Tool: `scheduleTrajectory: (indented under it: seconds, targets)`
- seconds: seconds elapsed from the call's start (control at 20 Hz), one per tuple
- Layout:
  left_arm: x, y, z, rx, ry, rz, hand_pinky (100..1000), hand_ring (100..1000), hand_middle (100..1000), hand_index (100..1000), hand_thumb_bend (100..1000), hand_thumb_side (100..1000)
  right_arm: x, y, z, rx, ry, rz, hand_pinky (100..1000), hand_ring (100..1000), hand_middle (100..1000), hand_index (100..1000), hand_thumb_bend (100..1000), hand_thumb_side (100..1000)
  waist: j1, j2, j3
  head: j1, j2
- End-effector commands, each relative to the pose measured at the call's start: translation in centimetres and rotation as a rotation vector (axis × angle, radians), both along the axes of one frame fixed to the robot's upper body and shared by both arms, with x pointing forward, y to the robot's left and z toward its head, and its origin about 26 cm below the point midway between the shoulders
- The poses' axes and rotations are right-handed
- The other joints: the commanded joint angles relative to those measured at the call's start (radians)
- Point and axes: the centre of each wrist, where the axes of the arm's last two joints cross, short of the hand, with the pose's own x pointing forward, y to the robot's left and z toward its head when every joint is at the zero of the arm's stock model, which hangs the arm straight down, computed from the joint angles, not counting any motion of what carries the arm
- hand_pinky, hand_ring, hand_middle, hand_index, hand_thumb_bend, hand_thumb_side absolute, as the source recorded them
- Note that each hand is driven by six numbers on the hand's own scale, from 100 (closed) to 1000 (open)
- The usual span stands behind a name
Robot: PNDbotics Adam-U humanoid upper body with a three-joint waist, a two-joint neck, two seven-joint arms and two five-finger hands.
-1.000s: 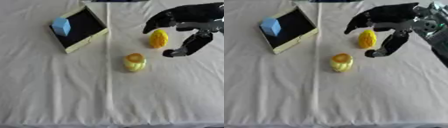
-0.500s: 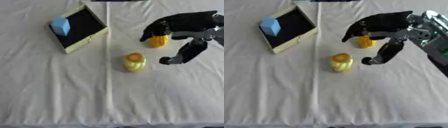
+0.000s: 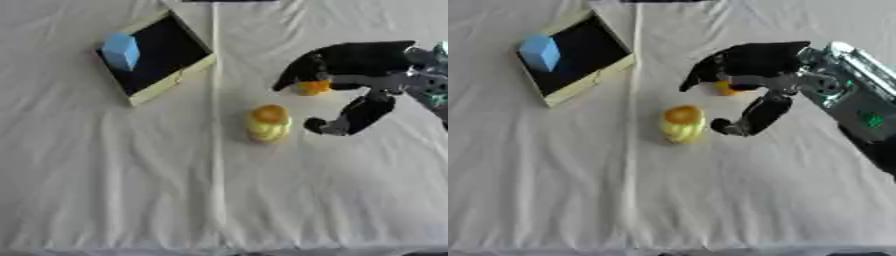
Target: Pick up objects on the table and place them in the box.
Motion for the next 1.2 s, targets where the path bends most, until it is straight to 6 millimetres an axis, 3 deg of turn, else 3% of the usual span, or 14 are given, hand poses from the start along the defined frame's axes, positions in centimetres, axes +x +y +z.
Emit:
scheduleTrajectory:
  seconds: [0.05,0.95,1.2]
  targets:
    - [-0.3,-0.1,0.9,0.011,-0.030,-0.008,799,772,707,893,184,420,0.2,-0.1,0.2,-0.016,-0.003,-0.010,936,911,833,922,188,254,0.003,-0.015,0.001,-0.004,-0.001]
    - [-0.3,-0.2,0.7,-0.008,-0.021,-0.022,795,765,697,892,173,430,2.1,0.3,-2.9,-0.061,0.002,-0.071,938,915,850,922,225,317,0.007,-0.005,0.007,-0.010,-0.010]
    - [-0.3,-0.3,0.6,-0.012,-0.018,-0.023,793,763,695,892,169,433,2.4,0.5,-3.6,-0.064,0.017,-0.073,931,902,803,889,203,319,0.008,-0.001,0.008,-0.012,-0.011]
